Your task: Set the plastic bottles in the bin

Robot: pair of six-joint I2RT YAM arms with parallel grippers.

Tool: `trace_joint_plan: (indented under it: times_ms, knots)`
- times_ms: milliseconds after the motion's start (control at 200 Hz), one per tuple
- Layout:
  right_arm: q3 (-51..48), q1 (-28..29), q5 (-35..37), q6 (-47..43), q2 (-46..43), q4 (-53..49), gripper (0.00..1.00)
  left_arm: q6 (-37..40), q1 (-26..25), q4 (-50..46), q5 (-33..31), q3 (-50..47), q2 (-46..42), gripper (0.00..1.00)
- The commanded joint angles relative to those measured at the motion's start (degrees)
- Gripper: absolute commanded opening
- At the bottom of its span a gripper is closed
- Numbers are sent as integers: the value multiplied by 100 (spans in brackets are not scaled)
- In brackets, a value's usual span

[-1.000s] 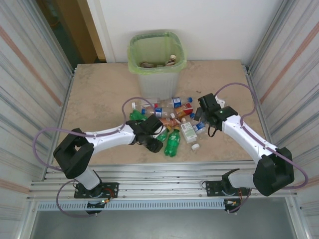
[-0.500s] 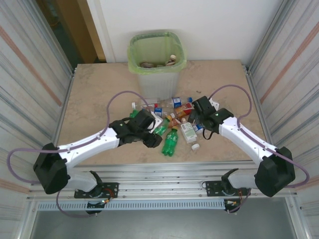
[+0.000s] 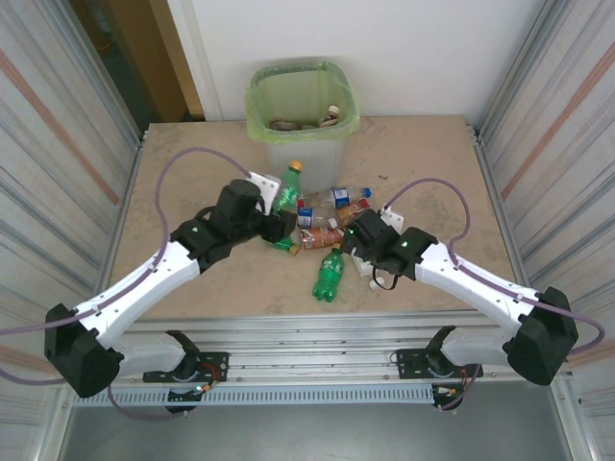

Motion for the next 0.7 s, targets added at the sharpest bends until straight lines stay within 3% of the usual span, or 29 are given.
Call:
trace_joint_plan:
  times_ms: [0, 316, 691]
  knots:
    - [20, 261, 370, 435, 119, -42, 98, -12, 197, 631, 247, 433, -155, 42]
    - [361, 750, 363, 459, 726, -42, 98, 535, 854, 787, 331, 1966, 783, 44]
    - [664, 931, 128, 605, 1340, 59, 98, 926, 1443, 192, 513, 4871, 3236, 44]
